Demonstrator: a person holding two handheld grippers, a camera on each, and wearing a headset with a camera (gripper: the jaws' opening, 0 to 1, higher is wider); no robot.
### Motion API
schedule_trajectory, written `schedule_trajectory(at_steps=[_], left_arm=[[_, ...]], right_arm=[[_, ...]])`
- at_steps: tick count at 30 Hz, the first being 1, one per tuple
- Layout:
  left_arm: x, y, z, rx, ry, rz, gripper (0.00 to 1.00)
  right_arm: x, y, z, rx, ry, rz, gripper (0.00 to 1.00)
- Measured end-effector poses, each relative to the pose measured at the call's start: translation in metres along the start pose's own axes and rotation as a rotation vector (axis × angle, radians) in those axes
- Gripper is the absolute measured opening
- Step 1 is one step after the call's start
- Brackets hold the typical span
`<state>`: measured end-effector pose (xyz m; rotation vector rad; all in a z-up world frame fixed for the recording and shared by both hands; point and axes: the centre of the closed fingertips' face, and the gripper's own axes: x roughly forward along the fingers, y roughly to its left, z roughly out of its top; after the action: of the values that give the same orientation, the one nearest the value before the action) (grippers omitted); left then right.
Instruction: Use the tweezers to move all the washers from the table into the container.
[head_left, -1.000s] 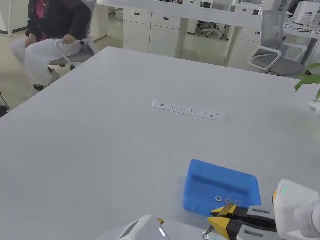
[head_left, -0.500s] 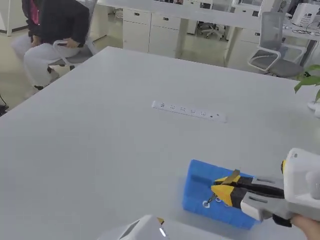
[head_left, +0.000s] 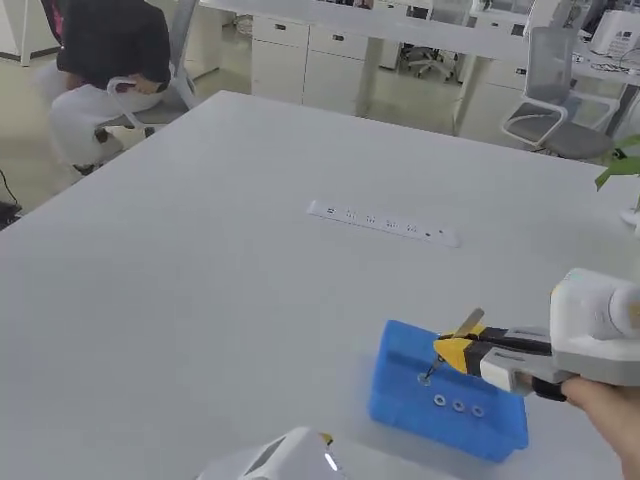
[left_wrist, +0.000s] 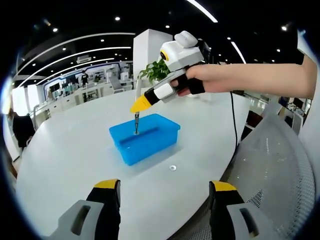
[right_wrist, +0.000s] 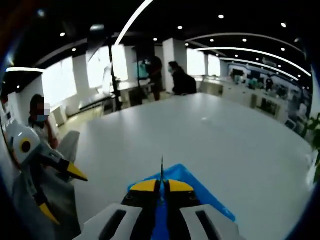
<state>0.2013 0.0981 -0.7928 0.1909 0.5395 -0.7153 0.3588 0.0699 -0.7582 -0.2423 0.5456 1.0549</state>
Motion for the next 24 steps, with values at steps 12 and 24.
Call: schedule_trajectory(at_steps=[12,24], left_arm=[[0.000,0.001,-0.002,-0.002,0.006,0.002,0.72],[0.000,0.001,-0.003,-0.003,0.014,0.005,0.72]], right_arm=[[0.022,-0.013,-0.024,0.020,0.085,0.004,0.03],[0.024,-0.018,-0.035,0.031,0.116,0.007,0.03]])
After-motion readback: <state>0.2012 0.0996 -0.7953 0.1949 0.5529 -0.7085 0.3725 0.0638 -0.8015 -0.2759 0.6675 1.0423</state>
